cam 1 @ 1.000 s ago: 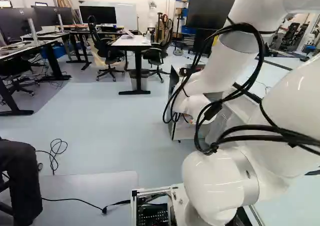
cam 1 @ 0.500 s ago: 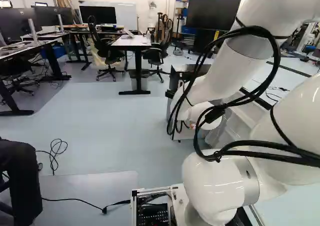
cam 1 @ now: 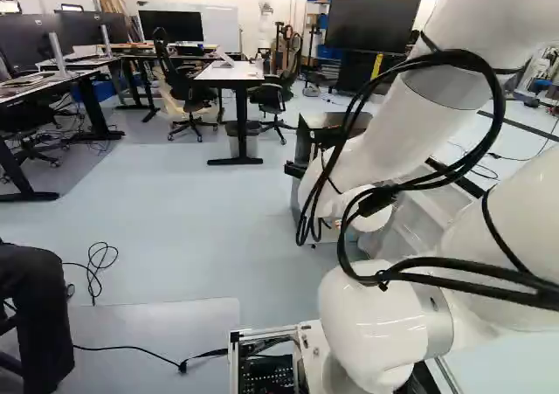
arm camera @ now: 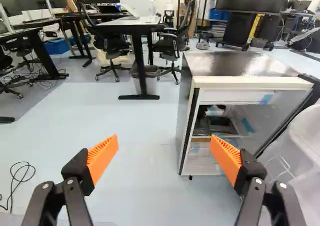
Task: Open the fridge door
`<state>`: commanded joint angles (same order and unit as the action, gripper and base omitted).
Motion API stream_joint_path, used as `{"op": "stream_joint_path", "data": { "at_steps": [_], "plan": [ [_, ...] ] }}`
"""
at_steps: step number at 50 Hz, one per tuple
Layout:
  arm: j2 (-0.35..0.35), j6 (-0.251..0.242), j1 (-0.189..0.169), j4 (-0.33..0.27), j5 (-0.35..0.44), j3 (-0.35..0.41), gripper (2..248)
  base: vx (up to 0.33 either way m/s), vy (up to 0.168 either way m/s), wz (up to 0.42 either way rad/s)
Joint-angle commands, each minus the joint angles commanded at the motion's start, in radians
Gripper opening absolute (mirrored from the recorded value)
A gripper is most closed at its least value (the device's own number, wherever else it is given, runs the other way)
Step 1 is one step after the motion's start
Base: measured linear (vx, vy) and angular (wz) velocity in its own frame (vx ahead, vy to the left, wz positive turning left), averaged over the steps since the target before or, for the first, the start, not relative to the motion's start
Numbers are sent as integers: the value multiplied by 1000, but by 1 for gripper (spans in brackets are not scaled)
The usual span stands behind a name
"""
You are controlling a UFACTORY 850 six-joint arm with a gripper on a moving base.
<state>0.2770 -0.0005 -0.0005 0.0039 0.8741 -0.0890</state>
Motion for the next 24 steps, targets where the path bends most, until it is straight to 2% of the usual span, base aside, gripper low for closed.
{"op": "stream_joint_path", "data": {
  "at_steps": [24],
  "plan": [
    [2, 1, 1, -4, -1, 2, 247, 0, 0, 0]
  ]
}}
